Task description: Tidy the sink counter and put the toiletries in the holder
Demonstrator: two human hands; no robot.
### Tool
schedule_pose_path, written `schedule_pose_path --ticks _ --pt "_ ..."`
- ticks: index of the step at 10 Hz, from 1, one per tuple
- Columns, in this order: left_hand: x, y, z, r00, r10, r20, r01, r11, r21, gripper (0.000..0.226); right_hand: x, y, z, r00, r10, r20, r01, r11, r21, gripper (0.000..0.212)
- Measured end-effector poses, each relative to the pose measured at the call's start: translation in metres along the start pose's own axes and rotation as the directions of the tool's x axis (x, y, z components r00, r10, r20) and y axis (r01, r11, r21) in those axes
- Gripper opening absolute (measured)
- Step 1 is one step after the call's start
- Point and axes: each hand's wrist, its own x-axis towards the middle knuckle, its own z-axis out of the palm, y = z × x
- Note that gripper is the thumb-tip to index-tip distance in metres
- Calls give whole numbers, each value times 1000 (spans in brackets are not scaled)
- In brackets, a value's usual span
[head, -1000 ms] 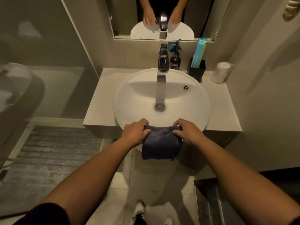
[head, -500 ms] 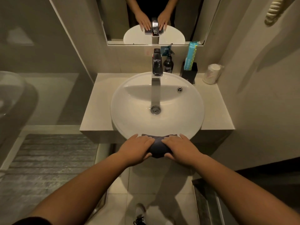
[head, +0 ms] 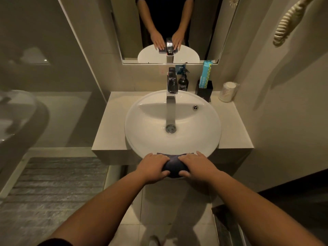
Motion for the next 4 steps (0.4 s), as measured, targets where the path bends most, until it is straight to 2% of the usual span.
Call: schedule_pose_path --ticks 1,2,3,4 --pt "2 4 -28 988 -62 140 93 970 -225 50 1 -1 -27 998 56 39 -59 994 90 62" --pt "3 11 -51 960 -126 249 180 961 -209 57 4 -5 -56 984 161 82 -162 987 5 54" --pt "12 16 -88 930 -139 340 179 980 -88 42 15 -7 -96 962 205 182 -200 979 -48 40" --pt "14 22 -110 747 -215 629 299 954 -29 40 18 -10 -118 850 238 470 -286 958 33 38"
